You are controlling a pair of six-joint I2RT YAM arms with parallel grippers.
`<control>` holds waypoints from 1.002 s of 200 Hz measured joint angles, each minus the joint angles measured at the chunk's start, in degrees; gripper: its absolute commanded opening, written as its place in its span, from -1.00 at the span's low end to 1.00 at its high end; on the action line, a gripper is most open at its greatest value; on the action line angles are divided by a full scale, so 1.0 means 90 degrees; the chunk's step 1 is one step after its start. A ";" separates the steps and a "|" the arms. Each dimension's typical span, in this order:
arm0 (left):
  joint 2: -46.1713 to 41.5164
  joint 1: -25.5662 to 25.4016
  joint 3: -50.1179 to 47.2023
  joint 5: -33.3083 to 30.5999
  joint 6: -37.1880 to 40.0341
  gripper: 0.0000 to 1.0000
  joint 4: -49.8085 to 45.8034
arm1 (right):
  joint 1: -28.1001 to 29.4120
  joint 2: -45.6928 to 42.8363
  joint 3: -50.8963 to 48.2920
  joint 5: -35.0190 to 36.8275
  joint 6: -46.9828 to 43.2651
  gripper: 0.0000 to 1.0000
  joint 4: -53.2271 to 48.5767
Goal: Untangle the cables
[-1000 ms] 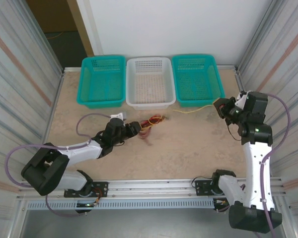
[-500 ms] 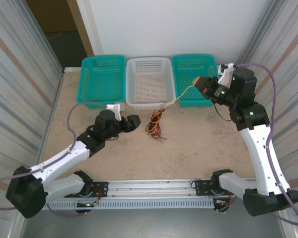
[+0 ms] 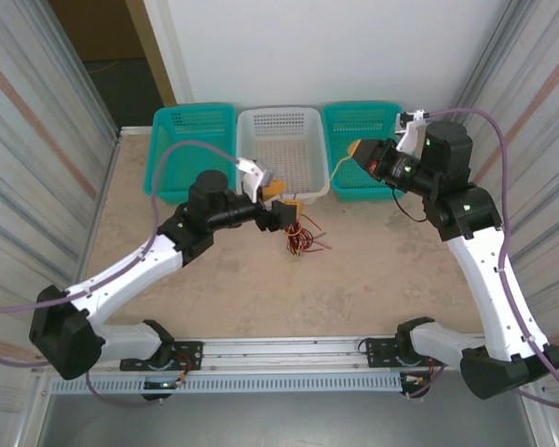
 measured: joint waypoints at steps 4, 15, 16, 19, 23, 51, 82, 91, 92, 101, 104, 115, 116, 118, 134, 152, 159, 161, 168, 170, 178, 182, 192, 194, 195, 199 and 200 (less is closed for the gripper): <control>0.0061 -0.0022 0.0032 0.0056 0.0073 0.56 0.0005 | 0.0012 0.0000 0.0000 0.0000 0.0000 -1.00 0.0000; 0.0245 -0.0080 0.0134 0.0238 0.0240 0.53 0.0002 | 0.0061 0.0000 0.0000 0.0000 0.0000 -1.00 0.0000; 0.0267 -0.0087 0.0148 0.0262 0.0260 0.52 0.0005 | 0.0066 0.0000 0.0000 0.0000 0.0000 -1.00 0.0000; 0.0311 -0.0092 0.0172 0.0311 0.0282 0.51 0.0002 | 0.0083 0.0000 0.0000 0.0000 0.0002 -1.00 0.0000; 0.0362 -0.0100 0.0206 0.0386 0.0345 0.49 0.0005 | 0.0092 0.0000 0.0000 0.0000 0.0000 -1.00 0.0000; 0.0661 -0.0102 0.0512 0.0899 0.0685 0.11 -0.0010 | 0.0177 0.0000 0.0000 0.0000 0.0002 -1.00 -0.0002; 0.0935 -0.0119 0.0940 0.1132 0.0976 -0.56 -0.0092 | 0.0260 -0.0005 -0.0022 0.0000 0.0002 -1.00 0.0000; 0.0976 -0.0119 0.0976 0.1168 0.0969 -0.64 -0.0087 | 0.0262 -0.0012 -0.0051 0.0000 0.0002 -1.00 0.0002; 0.0979 -0.0119 0.0981 0.1171 0.0962 -0.64 -0.0087 | 0.0262 -0.0012 -0.0053 0.0000 0.0002 -1.00 0.0002; 0.1010 -0.0119 0.0984 0.1188 0.0993 -0.67 -0.0090 | 0.0262 -0.0017 -0.0092 0.0000 0.0002 -1.00 0.0002; 0.1022 -0.0119 0.0984 0.1205 0.0991 -0.67 -0.0090 | 0.0262 -0.0017 -0.0102 0.0000 0.0002 -1.00 0.0000; 0.1071 -0.0119 0.0984 0.1224 0.0991 -0.65 -0.0090 | 0.0262 -0.0022 -0.0148 0.0000 0.0002 -1.00 0.0002; 0.1073 -0.0119 0.0984 0.1226 0.0993 -0.65 -0.0090 | 0.0262 -0.0022 -0.0151 0.0000 0.0002 -1.00 0.0002; 0.1086 -0.0119 0.0984 0.1231 0.0991 -0.62 -0.0090 | 0.0262 -0.0024 -0.0160 0.0000 0.0002 -1.00 0.0002; 0.1156 -0.0119 0.0984 0.1324 0.0976 -0.42 -0.0090 | 0.0262 -0.0027 -0.0187 0.0000 0.0005 -1.00 0.0000; 0.1200 -0.0119 0.0984 0.1440 0.0942 -0.44 -0.0085 | 0.0262 -0.0027 -0.0187 -0.0002 0.0005 -1.00 0.0000; 0.1209 -0.0119 0.0984 0.1474 0.0916 -0.60 -0.0085 | 0.0262 -0.0027 -0.0187 -0.0002 0.0005 -1.00 0.0000; 0.1212 -0.0119 0.0984 0.1481 0.0928 -0.65 -0.0083 | 0.0262 -0.0027 -0.0187 -0.0002 0.0005 -1.00 0.0000; 0.1224 -0.0119 0.0984 0.1491 0.0918 -0.82 -0.0075 | 0.0262 -0.0027 -0.0187 -0.0002 0.0007 -1.00 0.0000; 0.1224 -0.0119 0.0984 0.1496 0.0928 -0.88 -0.0066 | 0.0262 -0.0024 -0.0187 -0.0002 0.0007 -1.00 0.0000; 0.1239 -0.0119 0.0986 0.1508 0.0896 -1.00 -0.0068 | 0.0262 -0.0024 -0.0187 -0.0002 0.0007 -1.00 0.0002; 0.1248 -0.0119 0.0986 0.1503 0.0918 -1.00 -0.0061 | 0.0262 -0.0024 -0.0187 -0.0005 0.0007 -1.00 0.0002; 0.1263 -0.0119 0.0986 0.1501 0.0872 -1.00 -0.0041 | 0.0262 -0.0027 -0.0187 -0.0002 0.0007 -1.00 0.0002; 0.1265 -0.0119 0.0986 0.1506 0.0860 -1.00 -0.0041 | 0.0262 -0.0024 -0.0187 -0.0002 0.0007 -1.00 0.0002; 0.1265 -0.0119 0.0986 0.1506 0.0855 -1.00 -0.0041 | 0.0262 -0.0024 -0.0187 -0.0002 0.0007 -1.00 0.0002; 0.1265 -0.0119 0.0986 0.1503 0.0848 -1.00 -0.0041 | 0.0262 -0.0024 -0.0187 -0.0002 0.0007 -1.00 0.0002; 0.1265 -0.0119 0.0986 0.1506 0.0848 -1.00 -0.0041 | 0.0262 -0.0024 -0.0187 -0.0002 0.0007 -1.00 0.0000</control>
